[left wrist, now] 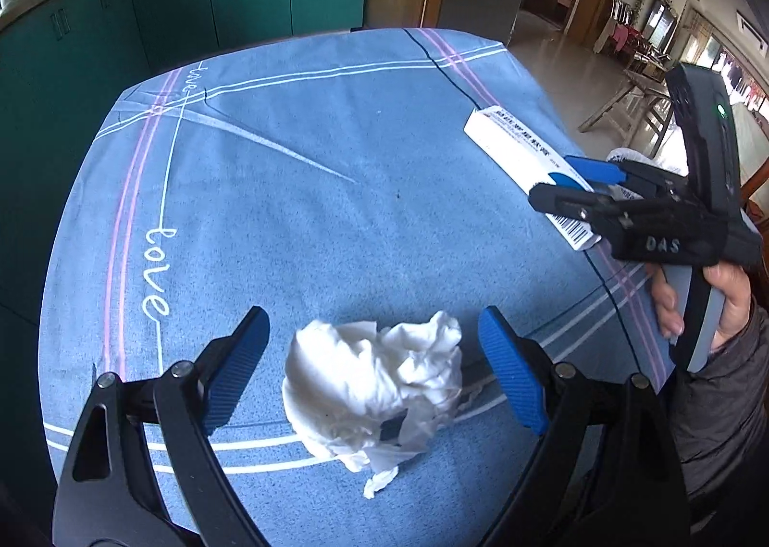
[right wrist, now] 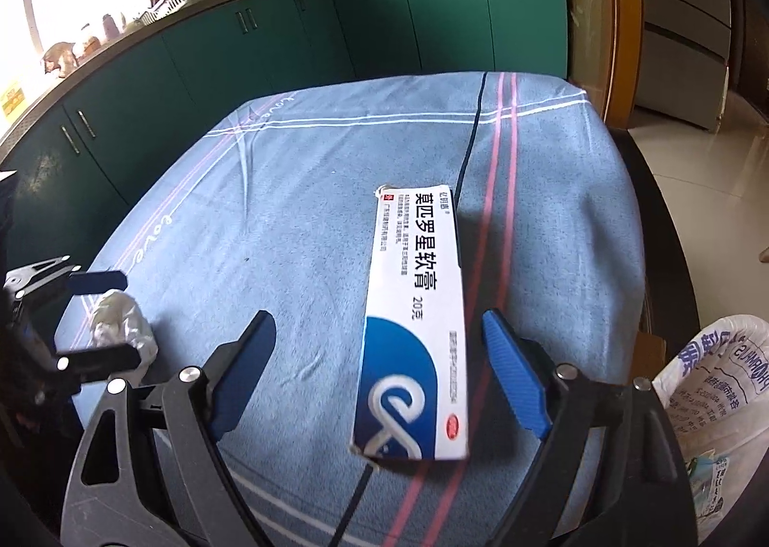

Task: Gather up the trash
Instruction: 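Grasp the white medicine box with the right tool and lift it, then hold the medicine box in the right tool while the left tool hovers over the tissue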

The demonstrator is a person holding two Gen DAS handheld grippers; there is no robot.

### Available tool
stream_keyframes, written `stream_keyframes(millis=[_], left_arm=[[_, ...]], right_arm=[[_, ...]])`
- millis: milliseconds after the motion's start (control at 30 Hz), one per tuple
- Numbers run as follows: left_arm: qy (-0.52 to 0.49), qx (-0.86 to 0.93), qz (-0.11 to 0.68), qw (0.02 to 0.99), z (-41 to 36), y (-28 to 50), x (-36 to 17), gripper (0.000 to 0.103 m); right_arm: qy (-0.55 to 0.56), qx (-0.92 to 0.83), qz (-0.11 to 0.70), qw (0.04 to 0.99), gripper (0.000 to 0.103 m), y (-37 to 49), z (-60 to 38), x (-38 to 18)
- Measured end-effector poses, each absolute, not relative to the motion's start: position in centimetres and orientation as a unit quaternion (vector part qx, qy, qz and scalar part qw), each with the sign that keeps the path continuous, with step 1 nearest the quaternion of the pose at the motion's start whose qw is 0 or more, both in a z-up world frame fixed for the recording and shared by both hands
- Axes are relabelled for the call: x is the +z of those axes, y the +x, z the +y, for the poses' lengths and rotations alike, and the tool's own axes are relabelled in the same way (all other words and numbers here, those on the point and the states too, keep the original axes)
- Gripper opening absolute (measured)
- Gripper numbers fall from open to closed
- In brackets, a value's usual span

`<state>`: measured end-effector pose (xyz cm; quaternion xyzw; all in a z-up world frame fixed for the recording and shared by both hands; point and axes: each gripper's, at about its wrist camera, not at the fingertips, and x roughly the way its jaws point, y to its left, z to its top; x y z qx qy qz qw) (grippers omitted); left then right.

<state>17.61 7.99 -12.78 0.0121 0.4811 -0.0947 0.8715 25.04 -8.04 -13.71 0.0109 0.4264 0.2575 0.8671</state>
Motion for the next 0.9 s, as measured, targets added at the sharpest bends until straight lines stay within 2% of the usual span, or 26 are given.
stream_keyframes(millis=[367,467,533,600,633,667,767,900], left_arm=[[0.018,-0.082,0.491,0.867,8.4,17.6,-13.6,0.088],[0.017,-0.08,0.491,0.867,8.5,17.6,-13.5,0.088],[0.017,-0.077,0.488,0.869,8.6,17.6,-13.5,0.088],[0.018,-0.072,0.481,0.874,8.7,17.5,-13.3,0.076],[0.018,-0.069,0.478,0.875,8.8,17.6,-13.2,0.066],[0.017,-0.069,0.477,0.876,8.8,17.6,-13.2,0.064],[0.018,-0.067,0.471,0.88,8.7,17.6,-13.0,0.06],[0.018,-0.061,0.47,0.88,8.6,17.9,-13.1,0.059]], right_arm=[[-0.015,0.24,0.44,0.865,0.084,26.4,-5.5,-14.4],[-0.021,0.234,0.436,0.869,0.067,26.3,-5.4,-14.3],[-0.024,0.232,0.434,0.87,0.047,26.2,-5.6,-14.3],[-0.016,0.237,0.436,0.868,0.04,26.1,-6.0,-14.2],[-0.012,0.241,0.437,0.867,0.04,26.0,-6.2,-14.3],[-0.011,0.243,0.437,0.866,0.04,25.9,-6.4,-14.3],[-0.013,0.249,0.437,0.864,0.04,25.3,-6.8,-14.2],[-0.014,0.266,0.435,0.86,0.04,24.4,-7.1,-13.9]])
